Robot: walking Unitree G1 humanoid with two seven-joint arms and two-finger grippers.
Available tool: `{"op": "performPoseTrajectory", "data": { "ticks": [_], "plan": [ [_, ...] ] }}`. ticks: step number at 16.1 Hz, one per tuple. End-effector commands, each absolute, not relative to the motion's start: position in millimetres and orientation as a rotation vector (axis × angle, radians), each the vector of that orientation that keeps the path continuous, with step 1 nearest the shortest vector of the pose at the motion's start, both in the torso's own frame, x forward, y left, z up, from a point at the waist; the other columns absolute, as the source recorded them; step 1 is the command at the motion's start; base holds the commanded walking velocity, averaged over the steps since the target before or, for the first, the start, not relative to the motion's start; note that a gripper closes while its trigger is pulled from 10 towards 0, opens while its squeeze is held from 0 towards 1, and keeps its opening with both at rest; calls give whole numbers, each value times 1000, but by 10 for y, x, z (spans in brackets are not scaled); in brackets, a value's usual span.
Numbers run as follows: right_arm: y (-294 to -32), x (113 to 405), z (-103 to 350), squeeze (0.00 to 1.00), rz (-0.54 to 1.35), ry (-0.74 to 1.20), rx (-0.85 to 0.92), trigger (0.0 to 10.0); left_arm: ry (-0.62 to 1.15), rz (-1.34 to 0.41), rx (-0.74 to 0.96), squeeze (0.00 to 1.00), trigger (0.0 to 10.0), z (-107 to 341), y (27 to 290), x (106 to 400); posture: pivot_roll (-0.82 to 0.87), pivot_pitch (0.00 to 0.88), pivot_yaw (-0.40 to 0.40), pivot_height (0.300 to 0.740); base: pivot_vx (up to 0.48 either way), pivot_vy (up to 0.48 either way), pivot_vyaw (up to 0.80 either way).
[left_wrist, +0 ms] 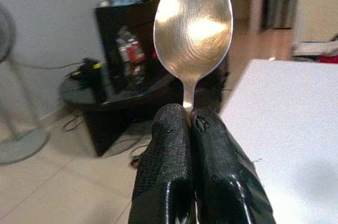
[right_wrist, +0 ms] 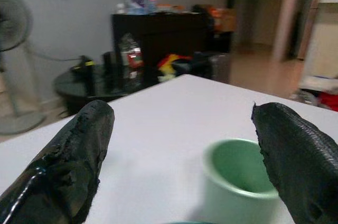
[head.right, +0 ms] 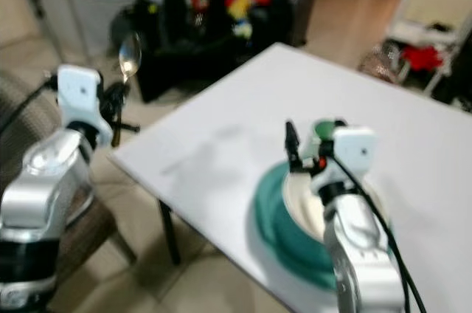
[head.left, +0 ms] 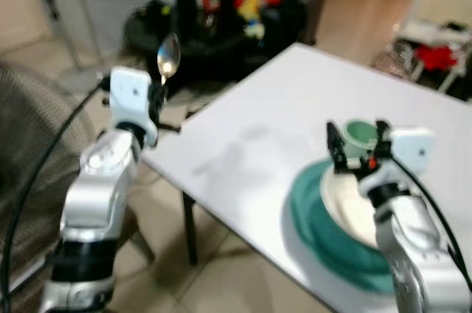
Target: Setting the table
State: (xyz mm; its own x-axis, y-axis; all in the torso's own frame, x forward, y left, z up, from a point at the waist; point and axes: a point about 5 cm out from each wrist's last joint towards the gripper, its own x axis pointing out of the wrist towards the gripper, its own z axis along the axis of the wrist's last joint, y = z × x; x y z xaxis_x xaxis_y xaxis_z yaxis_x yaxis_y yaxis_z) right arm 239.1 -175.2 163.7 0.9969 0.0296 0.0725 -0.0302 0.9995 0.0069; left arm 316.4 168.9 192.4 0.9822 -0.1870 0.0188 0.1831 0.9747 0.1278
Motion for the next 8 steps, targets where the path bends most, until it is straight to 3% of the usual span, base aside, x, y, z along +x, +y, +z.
{"op": "performPoseTrajectory", "data": {
  "ticks": [1,3,7,8],
  "plan": [
    [-1817,2360,1669,0,-4,-80,-5,10000,-61,-235,127,0,10000,1983,1558,3190,-20,0,22,740,349,0,0],
    [-1827,2306,1665,0,-13,-69,-8,10000,-37,-246,122,0,10000,1902,1482,3171,-24,0,12,740,336,0,0],
    [-1831,2304,1625,0,-34,-42,14,10000,-29,-250,152,0,10000,1867,1466,3138,-9,0,6,740,0,0,0],
    [-1802,2294,1604,0,-24,-35,21,10000,-34,-255,159,0,10000,1880,1483,3148,-10,0,11,740,0,330,-800]
  ]
}}
